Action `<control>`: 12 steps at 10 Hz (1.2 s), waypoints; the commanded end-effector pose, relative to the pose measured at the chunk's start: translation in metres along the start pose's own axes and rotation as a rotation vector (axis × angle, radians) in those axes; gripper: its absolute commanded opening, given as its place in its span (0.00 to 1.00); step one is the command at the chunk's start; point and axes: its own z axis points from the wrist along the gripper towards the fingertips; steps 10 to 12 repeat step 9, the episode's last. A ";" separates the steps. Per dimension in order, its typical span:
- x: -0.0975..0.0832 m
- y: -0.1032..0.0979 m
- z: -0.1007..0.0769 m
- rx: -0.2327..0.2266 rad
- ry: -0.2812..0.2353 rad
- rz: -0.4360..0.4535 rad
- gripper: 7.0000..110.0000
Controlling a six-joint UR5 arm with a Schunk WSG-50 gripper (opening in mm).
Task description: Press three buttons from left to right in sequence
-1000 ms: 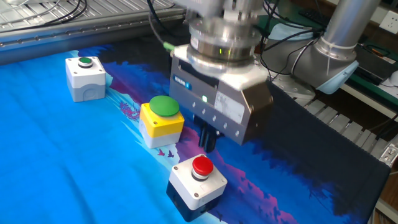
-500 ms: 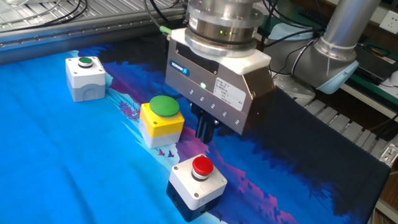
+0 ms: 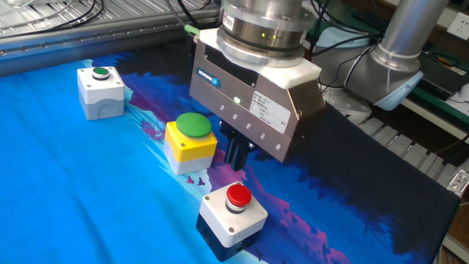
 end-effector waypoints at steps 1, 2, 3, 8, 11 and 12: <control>-0.010 0.015 -0.006 0.000 -0.009 0.008 0.00; -0.014 0.028 -0.008 -0.029 -0.019 0.014 0.00; -0.021 0.041 -0.010 -0.061 -0.039 0.023 0.00; -0.027 0.070 -0.012 -0.073 -0.038 0.013 0.00; -0.027 0.071 -0.011 -0.072 -0.035 0.005 0.00; -0.027 0.071 -0.011 -0.072 -0.035 0.005 0.00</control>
